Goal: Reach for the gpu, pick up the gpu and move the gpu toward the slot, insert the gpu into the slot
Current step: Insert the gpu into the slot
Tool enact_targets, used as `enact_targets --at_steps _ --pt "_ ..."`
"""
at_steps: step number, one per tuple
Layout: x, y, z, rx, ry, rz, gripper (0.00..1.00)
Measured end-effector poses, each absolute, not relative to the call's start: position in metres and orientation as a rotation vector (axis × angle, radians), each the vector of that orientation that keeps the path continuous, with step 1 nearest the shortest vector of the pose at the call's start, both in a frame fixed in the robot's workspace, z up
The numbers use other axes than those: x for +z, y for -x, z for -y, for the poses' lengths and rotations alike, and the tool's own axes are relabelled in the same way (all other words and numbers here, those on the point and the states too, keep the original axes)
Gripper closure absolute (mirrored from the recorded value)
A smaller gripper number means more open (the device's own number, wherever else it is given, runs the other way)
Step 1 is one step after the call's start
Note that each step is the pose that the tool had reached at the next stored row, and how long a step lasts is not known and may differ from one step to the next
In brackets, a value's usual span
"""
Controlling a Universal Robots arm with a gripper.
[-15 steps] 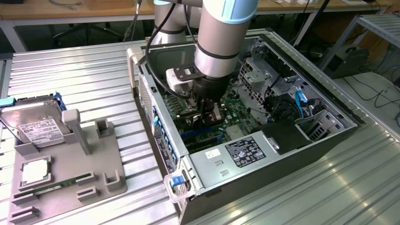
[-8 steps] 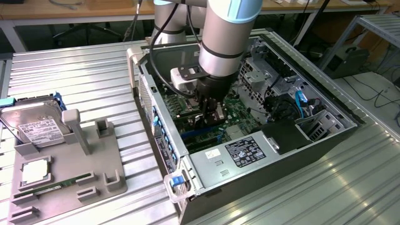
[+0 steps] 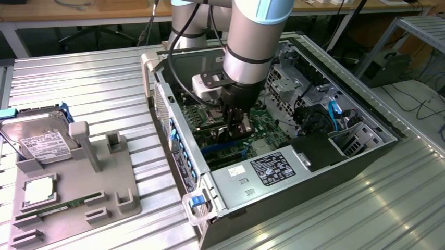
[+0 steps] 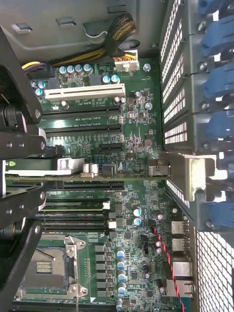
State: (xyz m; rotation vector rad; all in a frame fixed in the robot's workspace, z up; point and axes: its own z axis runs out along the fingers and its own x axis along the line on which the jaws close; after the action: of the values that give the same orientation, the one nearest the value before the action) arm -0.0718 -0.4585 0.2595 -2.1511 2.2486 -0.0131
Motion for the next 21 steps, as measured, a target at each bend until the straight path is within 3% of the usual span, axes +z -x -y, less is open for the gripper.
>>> enact_targets --at_steps 5,21 --pt "0.2613 0.0719 0.4585 -0.035 2.160 -2.258 0.73" --pt "0.2587 0.0784 0.4557 -0.039 2.163 -2.254 0.73"
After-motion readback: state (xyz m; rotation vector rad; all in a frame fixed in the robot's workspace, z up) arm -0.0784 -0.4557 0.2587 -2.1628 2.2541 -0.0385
